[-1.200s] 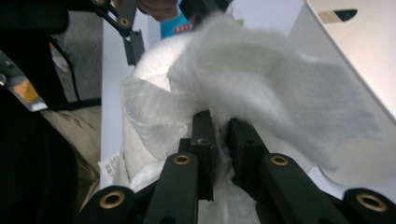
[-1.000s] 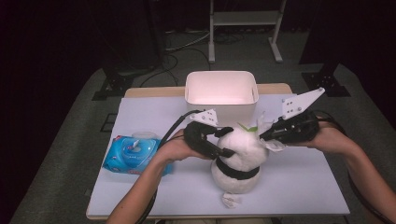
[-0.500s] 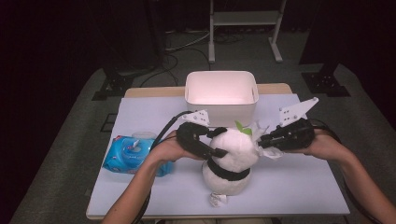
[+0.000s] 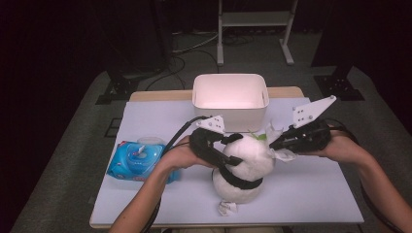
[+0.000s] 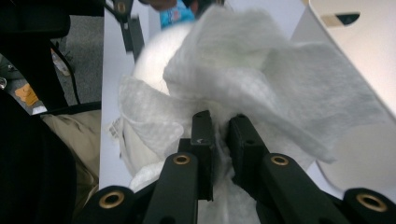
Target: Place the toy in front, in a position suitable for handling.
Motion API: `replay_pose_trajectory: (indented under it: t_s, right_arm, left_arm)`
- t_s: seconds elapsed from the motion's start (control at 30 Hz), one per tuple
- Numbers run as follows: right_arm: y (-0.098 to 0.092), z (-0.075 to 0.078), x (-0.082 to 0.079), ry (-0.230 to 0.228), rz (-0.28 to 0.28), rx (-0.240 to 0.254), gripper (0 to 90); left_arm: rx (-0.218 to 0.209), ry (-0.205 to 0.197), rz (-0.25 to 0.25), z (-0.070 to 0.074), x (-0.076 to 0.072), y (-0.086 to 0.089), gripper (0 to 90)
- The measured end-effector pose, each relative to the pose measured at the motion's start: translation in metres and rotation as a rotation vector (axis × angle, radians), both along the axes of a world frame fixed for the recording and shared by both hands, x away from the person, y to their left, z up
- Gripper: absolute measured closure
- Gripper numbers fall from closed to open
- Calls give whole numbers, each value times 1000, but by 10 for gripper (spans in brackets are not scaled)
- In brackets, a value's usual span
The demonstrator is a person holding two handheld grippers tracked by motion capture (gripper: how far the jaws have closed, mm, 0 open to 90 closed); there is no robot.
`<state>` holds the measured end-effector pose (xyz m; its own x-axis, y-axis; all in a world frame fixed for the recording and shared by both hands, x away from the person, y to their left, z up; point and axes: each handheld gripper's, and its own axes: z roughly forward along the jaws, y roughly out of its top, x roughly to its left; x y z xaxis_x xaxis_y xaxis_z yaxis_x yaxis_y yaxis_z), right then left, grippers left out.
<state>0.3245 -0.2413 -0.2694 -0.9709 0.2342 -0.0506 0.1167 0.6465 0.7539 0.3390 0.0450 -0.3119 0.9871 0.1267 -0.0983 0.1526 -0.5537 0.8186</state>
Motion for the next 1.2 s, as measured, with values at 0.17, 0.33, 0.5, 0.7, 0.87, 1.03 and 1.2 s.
replay_pose_trajectory:
  t_s: [0.17, 0.33, 0.5, 0.7, 0.87, 1.03, 1.2]
  right_arm:
    - [8, 8, 0, -15, 12, -9, 807]
    - [1, -2, 4, 21, -2, 14, 807]
    - [-9, -12, 6, 39, -21, 38, 806]
    - [-17, -26, 6, 60, -45, 28, 806]
    - [-21, -34, 3, 67, -56, 11, 806]
    - [-20, -25, 0, 45, -49, 14, 806]
    - [-12, -11, -3, 15, -23, -7, 806]
  left_arm:
    - [7, -9, -6, 1, -1, -2, 335]
    - [6, 0, -1, 1, 0, 0, 335]
    - [13, -2, 3, 3, 2, 3, 336]
    - [13, 4, 6, 3, 4, 8, 337]
    - [11, 5, 8, 5, 5, 11, 338]
    - [11, -2, 17, 11, 4, 10, 342]
    - [46, -20, -1, 15, 3, 4, 342]
